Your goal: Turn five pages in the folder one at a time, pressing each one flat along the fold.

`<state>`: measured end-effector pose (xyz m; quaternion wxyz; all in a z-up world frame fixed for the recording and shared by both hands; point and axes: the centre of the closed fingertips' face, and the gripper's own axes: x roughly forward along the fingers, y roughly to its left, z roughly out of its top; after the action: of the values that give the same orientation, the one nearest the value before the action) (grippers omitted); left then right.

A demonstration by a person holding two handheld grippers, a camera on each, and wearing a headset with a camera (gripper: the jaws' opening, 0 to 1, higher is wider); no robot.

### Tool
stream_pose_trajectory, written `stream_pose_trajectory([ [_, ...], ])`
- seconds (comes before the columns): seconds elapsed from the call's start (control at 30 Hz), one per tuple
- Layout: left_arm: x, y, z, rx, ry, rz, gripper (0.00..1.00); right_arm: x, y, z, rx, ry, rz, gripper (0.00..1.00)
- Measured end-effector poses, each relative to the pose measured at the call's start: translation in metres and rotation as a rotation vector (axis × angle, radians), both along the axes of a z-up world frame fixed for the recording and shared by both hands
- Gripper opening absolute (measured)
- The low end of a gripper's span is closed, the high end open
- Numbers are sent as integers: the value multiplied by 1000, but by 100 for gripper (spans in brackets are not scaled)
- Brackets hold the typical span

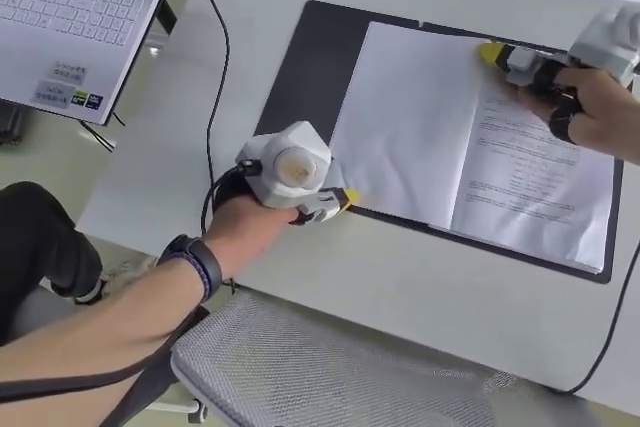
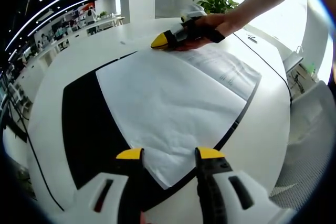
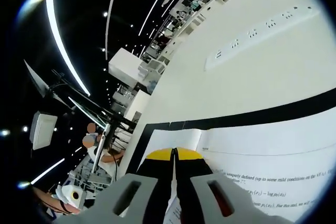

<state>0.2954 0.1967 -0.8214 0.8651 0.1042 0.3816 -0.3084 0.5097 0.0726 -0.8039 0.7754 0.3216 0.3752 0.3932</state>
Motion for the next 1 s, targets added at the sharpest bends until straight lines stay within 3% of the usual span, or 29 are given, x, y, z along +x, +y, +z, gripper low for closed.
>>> stream_pose_trajectory([
  [0.27,-1,0,1,-3,-2,0,37,-28,4,1,27,-3,44,0],
  [0.5,0,0,-1,-4,-3,0,37,-71,9,9,45,-12,93,0],
  [0.73,-3,-2,5,-4,-4,0,37,-103,11,11,56,-12,133,0],
  [0.8,-3,-2,6,-5,-5,2,37,-119,14,19,59,-10,135,0],
  [1.0,-5,-4,10,-6,-3,4,37,-142,14,16,73,0,153,0],
])
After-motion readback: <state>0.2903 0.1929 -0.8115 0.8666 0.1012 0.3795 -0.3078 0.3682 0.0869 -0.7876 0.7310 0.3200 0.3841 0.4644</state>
